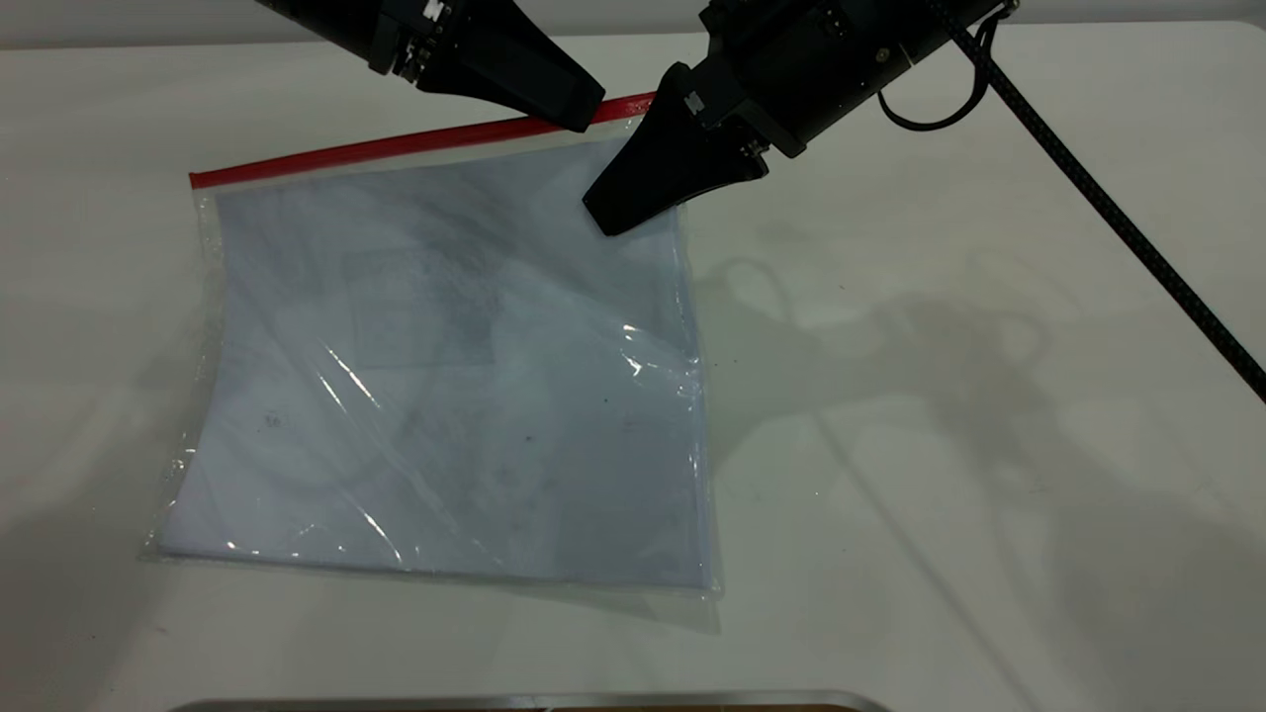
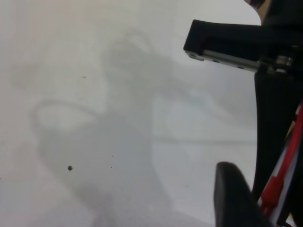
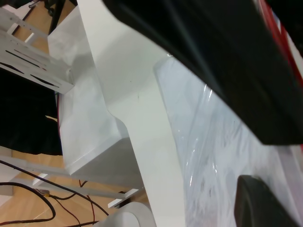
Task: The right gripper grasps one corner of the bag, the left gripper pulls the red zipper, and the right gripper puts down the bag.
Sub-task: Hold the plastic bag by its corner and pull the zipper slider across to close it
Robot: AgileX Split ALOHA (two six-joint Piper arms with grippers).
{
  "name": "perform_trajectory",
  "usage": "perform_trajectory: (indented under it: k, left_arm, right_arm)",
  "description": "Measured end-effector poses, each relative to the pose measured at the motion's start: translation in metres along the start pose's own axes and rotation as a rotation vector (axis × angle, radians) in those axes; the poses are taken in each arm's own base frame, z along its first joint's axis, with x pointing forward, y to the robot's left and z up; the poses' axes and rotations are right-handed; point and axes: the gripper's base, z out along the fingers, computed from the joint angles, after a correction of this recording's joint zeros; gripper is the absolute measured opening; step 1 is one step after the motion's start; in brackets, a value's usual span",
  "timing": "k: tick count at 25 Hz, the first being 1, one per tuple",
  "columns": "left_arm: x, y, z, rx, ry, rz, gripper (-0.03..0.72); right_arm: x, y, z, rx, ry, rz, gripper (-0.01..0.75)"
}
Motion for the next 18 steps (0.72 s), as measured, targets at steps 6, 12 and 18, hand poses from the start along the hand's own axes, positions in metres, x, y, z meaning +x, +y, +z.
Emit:
perform_trajectory:
  k: [6,12,18]
  left_arm:
    - [0.0000,0.0000,0.0000,0.000,0.000,0.000,0.248]
    - [-0.0001,-0.0001,0.0002,-0.001,0.000,0.022,0.227]
    - [-0.0001,0.0001,0.0004,-0.003,0.001,0.037,0.097]
  right_arm:
    - [0.0000,0.0000,0.0000,0.000,0.000,-0.002,0.033]
    - [-0.0001,0.0001,0.0000,-0.001,-0.001,-0.002,0.033]
    - [-0.0013,0.0004,-0.0003,-0.001,-0.011,0.000,0.033]
